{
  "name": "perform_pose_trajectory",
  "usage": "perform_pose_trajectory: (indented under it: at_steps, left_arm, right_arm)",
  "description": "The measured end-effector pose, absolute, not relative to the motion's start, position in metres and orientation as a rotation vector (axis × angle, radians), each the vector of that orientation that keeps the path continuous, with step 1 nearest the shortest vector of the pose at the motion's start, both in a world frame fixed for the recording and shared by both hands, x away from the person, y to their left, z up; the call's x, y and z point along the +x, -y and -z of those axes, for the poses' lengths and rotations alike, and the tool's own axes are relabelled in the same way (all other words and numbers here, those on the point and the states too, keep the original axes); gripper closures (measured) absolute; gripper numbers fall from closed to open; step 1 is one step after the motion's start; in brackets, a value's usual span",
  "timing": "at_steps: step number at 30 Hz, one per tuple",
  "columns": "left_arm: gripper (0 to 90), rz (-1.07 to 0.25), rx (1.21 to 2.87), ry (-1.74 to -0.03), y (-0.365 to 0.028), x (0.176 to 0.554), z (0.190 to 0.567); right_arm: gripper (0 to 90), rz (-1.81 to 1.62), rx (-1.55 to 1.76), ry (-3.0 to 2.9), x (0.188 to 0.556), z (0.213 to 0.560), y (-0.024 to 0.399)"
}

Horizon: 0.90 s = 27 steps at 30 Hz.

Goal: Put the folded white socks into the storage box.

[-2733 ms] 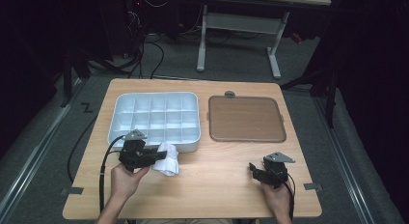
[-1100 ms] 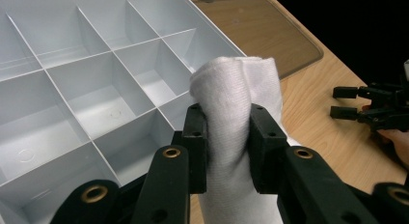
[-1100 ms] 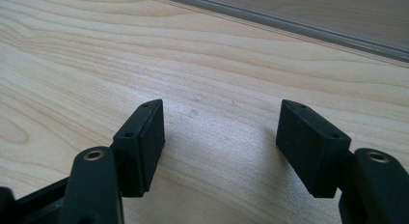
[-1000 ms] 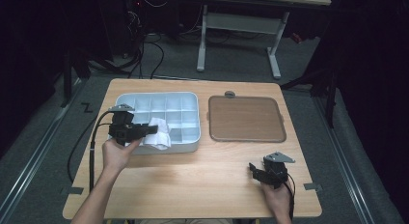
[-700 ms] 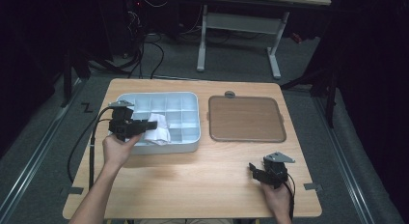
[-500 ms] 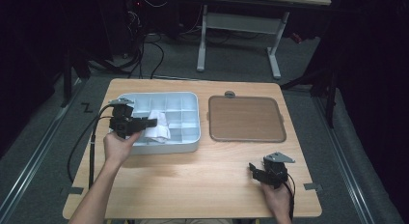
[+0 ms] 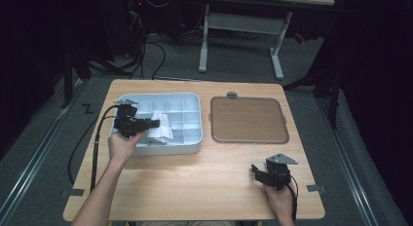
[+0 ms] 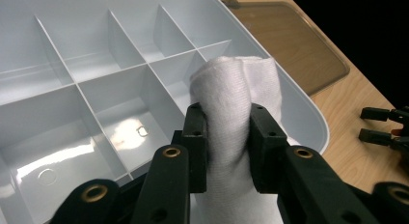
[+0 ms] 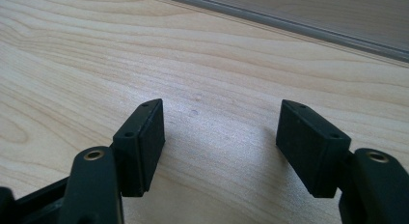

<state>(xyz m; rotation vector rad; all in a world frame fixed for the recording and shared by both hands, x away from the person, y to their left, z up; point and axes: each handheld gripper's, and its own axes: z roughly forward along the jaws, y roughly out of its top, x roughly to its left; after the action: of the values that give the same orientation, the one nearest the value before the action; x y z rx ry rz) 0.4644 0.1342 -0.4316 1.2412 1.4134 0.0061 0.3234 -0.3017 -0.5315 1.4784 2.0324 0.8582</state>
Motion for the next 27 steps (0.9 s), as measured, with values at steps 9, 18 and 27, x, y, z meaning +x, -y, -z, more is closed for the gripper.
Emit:
perform_pose_trajectory:
  at_steps: [9, 18, 27]
  left_arm:
    - [72.4, -0.053, 1.308, -1.439, -0.133, 0.467, 0.448]
    - [72.3, -0.138, 1.399, -1.425, -0.125, 0.465, 0.459]
    - [72.3, -0.199, 1.445, -1.412, -0.123, 0.462, 0.467]
  right_arm:
    - [34.8, -0.858, 1.478, -2.032, 0.323, 0.531, 0.302]
    - [34.8, -0.858, 1.480, -2.031, 0.323, 0.531, 0.302]
    - [34.8, -0.858, 1.479, -2.031, 0.323, 0.532, 0.302]
